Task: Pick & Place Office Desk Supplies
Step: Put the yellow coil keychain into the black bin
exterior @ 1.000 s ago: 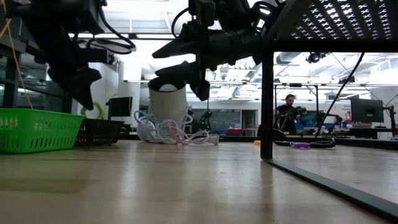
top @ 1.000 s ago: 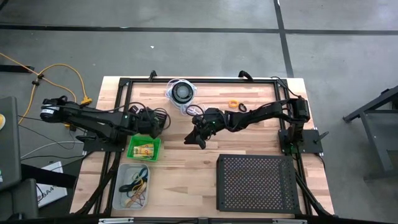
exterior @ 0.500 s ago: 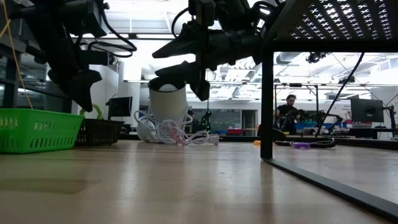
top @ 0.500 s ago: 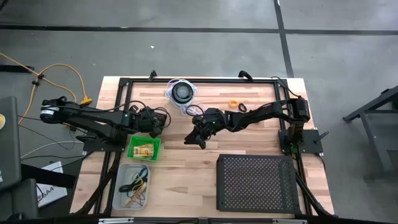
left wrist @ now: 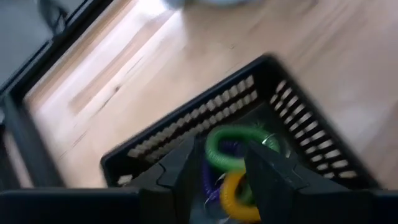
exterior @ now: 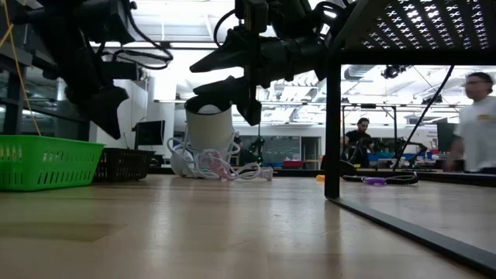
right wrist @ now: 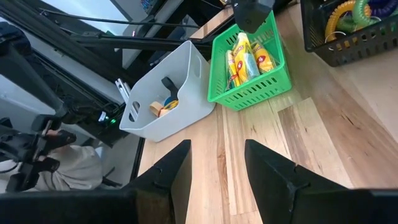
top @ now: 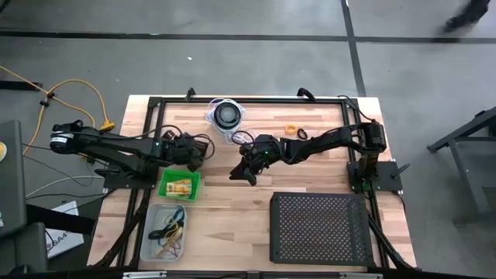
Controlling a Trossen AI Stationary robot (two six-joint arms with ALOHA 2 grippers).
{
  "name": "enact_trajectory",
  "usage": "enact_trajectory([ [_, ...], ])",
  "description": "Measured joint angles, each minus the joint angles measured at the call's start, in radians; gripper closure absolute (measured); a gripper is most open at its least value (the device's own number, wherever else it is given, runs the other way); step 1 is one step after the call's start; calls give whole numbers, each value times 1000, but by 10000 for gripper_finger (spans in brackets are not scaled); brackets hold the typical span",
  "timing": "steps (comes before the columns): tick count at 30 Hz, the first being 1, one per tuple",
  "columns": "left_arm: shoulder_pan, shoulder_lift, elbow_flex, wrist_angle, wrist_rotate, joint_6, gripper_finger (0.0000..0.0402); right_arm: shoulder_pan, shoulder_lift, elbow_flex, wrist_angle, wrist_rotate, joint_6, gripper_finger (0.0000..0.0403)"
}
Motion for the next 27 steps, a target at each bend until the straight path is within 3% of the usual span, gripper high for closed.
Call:
enact_trajectory([
  [4,-18,0,0,183,30,141,271,-1,0,0,0,0,-23,267],
  [10,-90,0,0,570,197,500,271,-4,0,0,0,-3,-26,267],
  [13,-133,0,0,685,228,622,271,-8,0,0,0,-8,-26,267],
  [17,-171,0,0,739,228,714,271,-8,0,0,0,-10,-28,267],
  [23,-177,0,0,742,227,718,270,-11,0,0,-1,-14,-52,267],
  [27,-177,0,0,744,227,718,270,-38,0,0,-8,-100,-52,267],
])
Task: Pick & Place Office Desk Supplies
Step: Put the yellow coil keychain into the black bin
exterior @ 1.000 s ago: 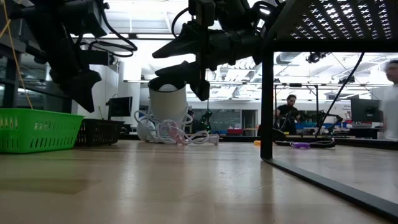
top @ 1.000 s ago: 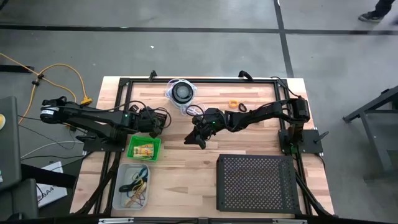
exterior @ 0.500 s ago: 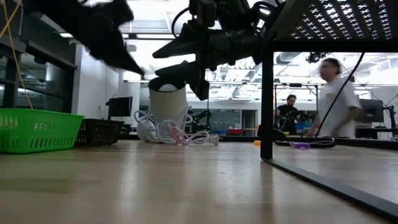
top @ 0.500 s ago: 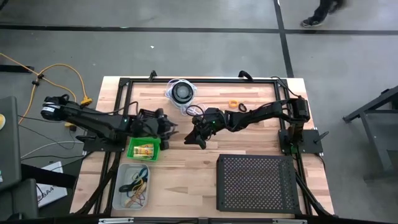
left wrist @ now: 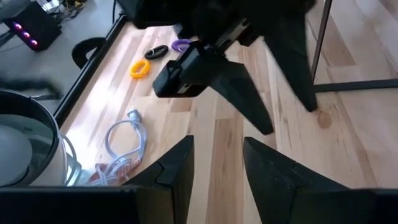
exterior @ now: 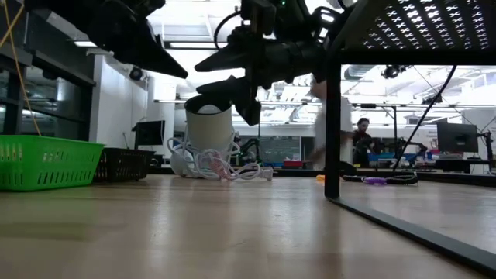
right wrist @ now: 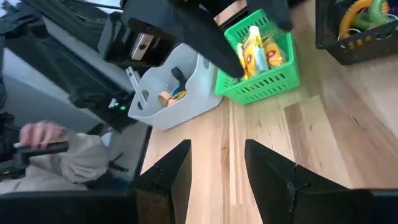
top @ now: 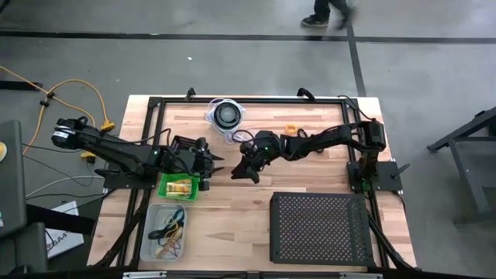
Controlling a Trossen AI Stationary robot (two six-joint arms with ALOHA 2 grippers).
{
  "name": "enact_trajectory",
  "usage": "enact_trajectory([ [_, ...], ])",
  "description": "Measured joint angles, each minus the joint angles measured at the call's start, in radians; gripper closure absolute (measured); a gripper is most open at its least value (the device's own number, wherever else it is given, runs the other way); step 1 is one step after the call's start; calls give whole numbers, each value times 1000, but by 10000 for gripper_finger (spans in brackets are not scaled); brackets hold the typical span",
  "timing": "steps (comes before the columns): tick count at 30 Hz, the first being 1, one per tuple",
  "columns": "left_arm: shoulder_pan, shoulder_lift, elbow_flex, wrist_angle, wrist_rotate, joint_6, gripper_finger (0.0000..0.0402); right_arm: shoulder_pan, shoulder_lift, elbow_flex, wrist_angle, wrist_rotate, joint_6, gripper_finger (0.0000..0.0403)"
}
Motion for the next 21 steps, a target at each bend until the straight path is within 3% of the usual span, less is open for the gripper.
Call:
enact_trajectory([
  [4,0,0,0,2,0,0,270,-41,-19,2,-52,-65,-28,267],
  [12,0,0,0,14,0,6,270,-140,-94,0,-357,-55,-146,267],
  [17,0,0,0,18,-1,9,270,-181,-150,-2,-534,44,-252,267],
  [21,0,0,0,22,0,11,270,-189,-201,0,-674,194,-351,267],
])
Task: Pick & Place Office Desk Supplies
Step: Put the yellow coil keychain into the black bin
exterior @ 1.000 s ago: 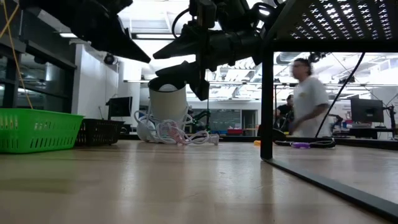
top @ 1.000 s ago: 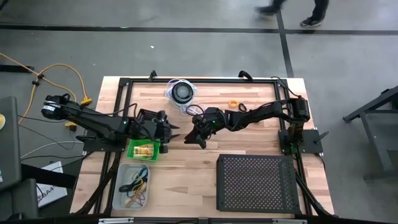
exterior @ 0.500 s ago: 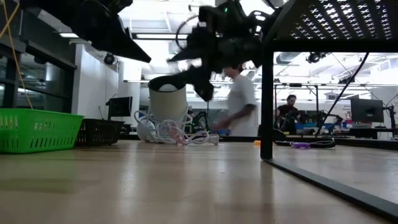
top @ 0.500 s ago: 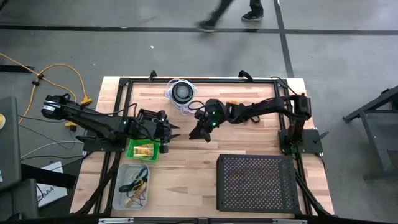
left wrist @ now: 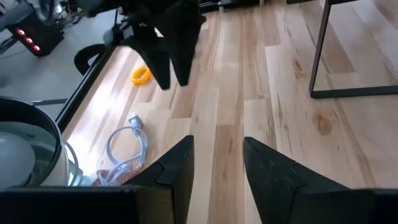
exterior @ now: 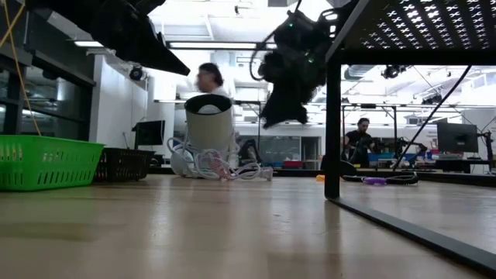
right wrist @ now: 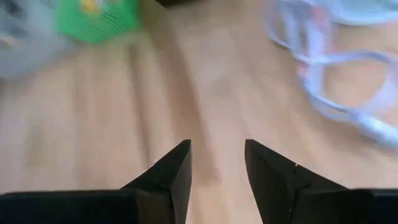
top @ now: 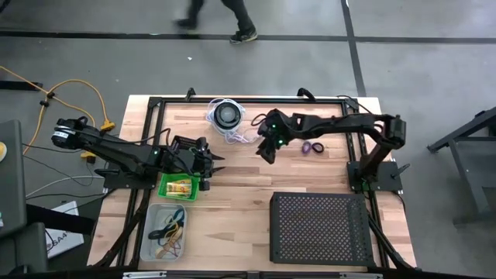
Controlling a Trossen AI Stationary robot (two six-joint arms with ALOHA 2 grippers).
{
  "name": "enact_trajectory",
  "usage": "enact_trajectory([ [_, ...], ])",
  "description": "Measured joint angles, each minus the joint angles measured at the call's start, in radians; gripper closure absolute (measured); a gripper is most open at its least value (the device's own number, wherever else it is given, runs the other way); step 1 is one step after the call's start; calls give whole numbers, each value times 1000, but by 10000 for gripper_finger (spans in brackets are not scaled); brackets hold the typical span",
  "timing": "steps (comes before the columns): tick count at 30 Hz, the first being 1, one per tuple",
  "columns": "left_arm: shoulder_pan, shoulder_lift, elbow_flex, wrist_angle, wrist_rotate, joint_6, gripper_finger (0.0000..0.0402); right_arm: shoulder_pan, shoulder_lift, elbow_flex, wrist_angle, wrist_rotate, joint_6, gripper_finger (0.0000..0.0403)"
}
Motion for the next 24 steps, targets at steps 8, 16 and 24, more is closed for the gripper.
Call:
enact_trajectory([
  [8,0,0,0,3,0,0,270,6,-68,0,-221,314,-97,267],
  [16,0,0,0,3,0,0,270,-51,-68,0,-321,302,-112,267],
  [24,0,0,0,3,0,0,270,-143,-68,-10,-386,359,-84,267],
])
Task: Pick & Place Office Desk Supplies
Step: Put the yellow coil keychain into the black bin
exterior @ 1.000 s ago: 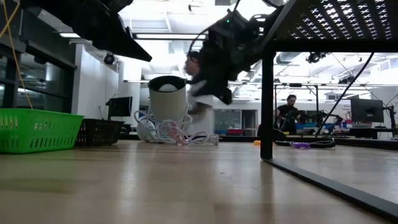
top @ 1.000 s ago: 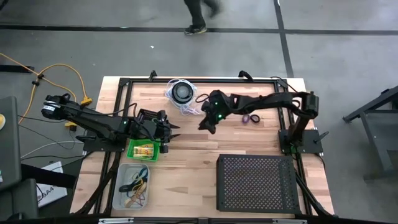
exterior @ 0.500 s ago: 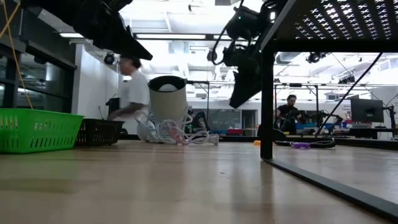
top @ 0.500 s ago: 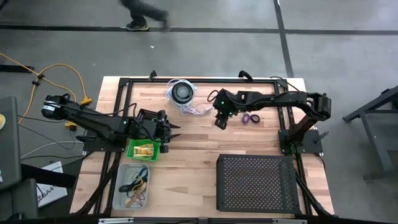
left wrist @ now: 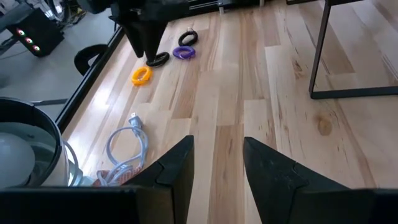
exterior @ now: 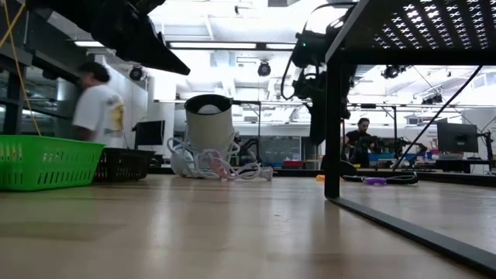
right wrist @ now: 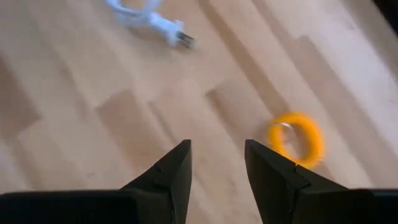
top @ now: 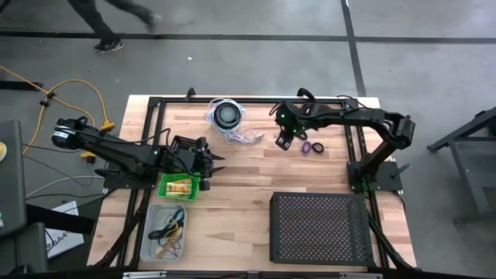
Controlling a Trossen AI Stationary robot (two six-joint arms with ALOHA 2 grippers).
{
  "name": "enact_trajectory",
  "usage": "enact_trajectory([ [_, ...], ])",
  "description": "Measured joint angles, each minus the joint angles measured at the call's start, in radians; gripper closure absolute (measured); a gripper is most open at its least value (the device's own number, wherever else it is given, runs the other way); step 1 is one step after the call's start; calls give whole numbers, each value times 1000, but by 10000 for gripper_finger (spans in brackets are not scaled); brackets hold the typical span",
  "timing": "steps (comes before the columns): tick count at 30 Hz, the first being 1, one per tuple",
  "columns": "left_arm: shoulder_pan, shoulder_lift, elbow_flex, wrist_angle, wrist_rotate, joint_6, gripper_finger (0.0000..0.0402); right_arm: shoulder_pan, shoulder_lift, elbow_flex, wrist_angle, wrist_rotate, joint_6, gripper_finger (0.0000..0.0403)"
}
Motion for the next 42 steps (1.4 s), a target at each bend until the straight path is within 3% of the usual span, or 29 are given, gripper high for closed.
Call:
enact_trajectory([
  [9,0,0,0,0,0,0,270,-13,0,-58,9,175,-8,267],
  [29,0,0,0,0,0,-13,270,-32,2,-111,103,151,-4,267],
  [42,0,0,0,0,0,-15,270,-46,100,-110,160,177,-36,267],
])
